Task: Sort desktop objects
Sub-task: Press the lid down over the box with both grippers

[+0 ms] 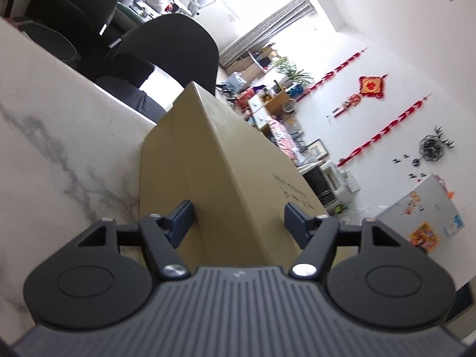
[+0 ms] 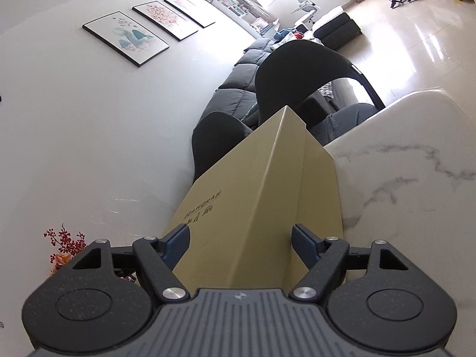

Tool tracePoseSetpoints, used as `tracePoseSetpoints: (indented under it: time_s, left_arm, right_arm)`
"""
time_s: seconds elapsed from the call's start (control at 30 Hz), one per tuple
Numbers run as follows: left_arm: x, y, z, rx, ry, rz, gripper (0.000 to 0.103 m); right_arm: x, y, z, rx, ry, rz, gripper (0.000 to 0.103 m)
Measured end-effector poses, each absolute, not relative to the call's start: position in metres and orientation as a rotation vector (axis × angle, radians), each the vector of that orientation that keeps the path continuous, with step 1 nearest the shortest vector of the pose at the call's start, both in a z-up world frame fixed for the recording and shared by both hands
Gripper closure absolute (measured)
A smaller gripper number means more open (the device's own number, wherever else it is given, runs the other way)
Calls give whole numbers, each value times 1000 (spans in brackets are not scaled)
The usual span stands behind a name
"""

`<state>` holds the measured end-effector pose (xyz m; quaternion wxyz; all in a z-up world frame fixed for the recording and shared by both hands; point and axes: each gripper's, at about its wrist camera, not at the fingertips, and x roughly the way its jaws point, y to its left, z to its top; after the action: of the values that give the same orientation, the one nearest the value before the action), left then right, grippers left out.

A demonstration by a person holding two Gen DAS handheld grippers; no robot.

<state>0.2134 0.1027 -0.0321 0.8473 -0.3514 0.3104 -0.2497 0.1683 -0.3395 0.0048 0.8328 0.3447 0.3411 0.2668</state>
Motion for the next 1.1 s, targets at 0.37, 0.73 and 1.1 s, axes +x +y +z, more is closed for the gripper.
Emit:
tracePoseSetpoints:
  time_s: [0.37, 0.73, 1.1]
  left_arm:
    - [200, 102, -30, -715, 587, -536, 36]
    - [191, 106, -25, -704, 557, -543, 36]
    - [190, 105, -37, -683, 576, -530, 38]
  right_arm:
    - [172, -332, -2, 672, 678, 550, 31]
    - [154, -329, 7, 627, 640, 525, 31]
    - [149, -324, -3, 581, 657, 503, 33]
